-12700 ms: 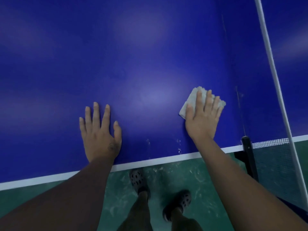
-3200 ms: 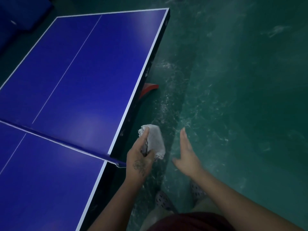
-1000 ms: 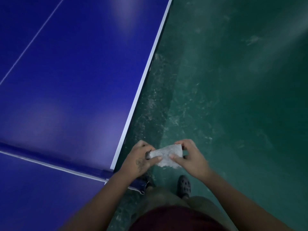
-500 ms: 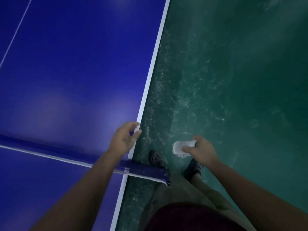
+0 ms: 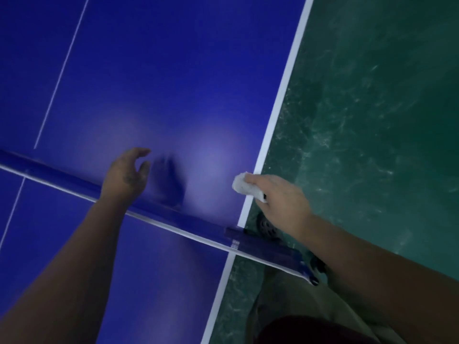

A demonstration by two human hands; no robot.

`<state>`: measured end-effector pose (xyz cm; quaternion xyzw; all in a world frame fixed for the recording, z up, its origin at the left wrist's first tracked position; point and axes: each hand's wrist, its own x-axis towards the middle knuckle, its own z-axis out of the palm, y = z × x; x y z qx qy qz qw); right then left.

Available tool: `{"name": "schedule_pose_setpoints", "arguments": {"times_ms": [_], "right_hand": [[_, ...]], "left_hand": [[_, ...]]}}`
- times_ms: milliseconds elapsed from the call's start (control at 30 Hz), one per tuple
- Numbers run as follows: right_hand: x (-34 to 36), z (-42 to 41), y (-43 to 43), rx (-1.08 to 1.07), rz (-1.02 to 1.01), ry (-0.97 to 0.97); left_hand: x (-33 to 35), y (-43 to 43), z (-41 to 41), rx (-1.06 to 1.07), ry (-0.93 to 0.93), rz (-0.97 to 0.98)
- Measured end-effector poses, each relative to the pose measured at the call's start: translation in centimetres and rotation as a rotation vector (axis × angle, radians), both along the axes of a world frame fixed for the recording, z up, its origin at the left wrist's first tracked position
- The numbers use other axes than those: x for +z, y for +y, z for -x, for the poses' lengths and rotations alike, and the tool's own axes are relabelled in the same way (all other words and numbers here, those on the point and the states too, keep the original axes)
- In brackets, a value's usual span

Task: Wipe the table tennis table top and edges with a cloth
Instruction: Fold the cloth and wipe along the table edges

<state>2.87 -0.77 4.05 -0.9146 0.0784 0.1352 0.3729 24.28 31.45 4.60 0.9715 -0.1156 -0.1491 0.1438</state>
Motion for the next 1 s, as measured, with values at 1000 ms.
{"name": "schedule_pose_setpoints", "arguments": {"times_ms": [1000], "right_hand": [[-8.7,0.3,-0.1,1.115,0.473,-0.313]], "left_hand": [[-2.1,-2.0,0.7,0.120,0.186,0.027]]}}
